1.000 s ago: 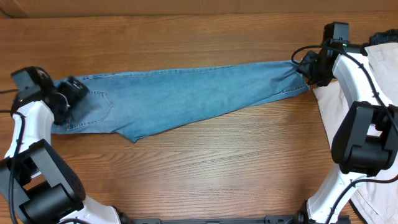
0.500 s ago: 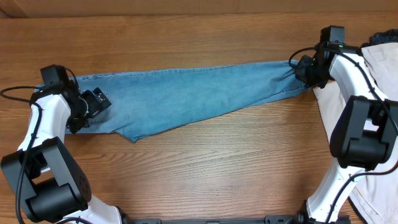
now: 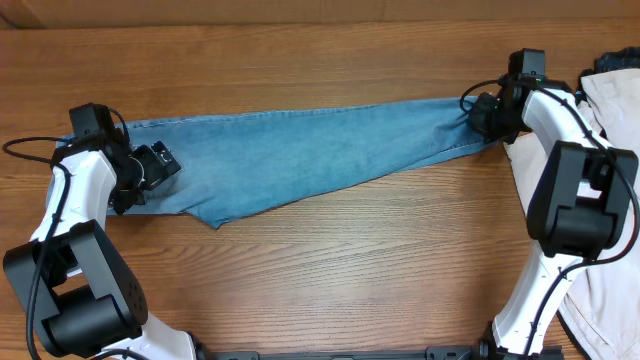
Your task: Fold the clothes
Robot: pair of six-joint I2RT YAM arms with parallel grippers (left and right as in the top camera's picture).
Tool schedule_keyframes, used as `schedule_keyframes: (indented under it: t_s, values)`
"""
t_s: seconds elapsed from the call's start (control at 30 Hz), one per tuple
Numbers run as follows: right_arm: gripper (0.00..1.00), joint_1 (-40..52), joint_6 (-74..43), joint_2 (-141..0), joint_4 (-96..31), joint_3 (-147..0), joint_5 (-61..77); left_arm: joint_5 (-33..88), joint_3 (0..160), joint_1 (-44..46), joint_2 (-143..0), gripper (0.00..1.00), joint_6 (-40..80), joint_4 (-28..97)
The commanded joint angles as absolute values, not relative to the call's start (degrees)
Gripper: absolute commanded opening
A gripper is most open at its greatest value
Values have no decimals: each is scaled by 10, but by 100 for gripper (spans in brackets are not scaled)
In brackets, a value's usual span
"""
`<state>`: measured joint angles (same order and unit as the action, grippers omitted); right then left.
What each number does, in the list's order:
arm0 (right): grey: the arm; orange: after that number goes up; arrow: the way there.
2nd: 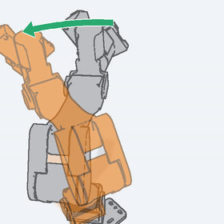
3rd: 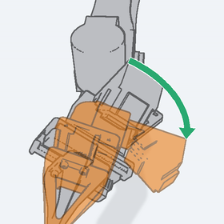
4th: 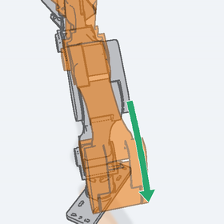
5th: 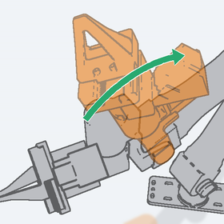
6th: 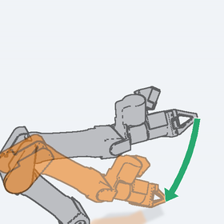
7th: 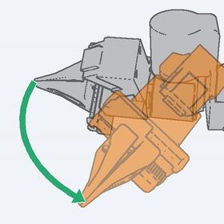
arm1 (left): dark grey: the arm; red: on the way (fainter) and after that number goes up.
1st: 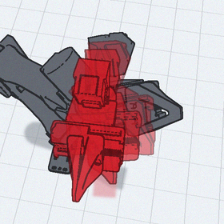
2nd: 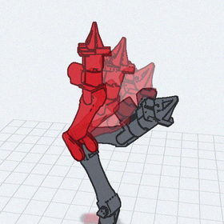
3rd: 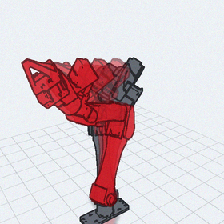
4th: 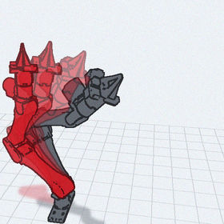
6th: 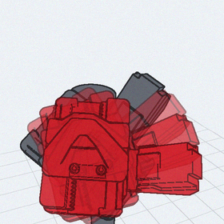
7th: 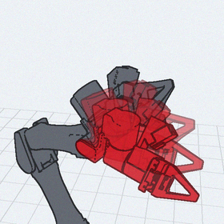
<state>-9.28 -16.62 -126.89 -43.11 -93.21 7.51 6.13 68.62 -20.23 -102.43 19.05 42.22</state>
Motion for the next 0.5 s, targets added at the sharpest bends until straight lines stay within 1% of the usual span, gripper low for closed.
schedule_keyframes:
  t_s: [0.0, 0.1, 0.17, 0.27, 0.47]
  values:
    - [4, -92, -169, -1276, -437, -939, 91, 53, 690, -198, -1009, 100, 177, 422]
    - [4, -103, -178, -1241, -461, -940, 80, 54, 690, -198, -1009, 100, 177, 422]
    - [4, -118, -184, -1191, -490, -946, 45, 54, 690, -198, -1009, 100, 177, 422]
    - [4, -130, -184, -1154, -501, -946, 20, 53, 690, -198, -1009, 100, 177, 422]
    - [4, -136, -184, -1152, -518, -938, 0, 54, 690, -198, -1009, 100, 177, 423]
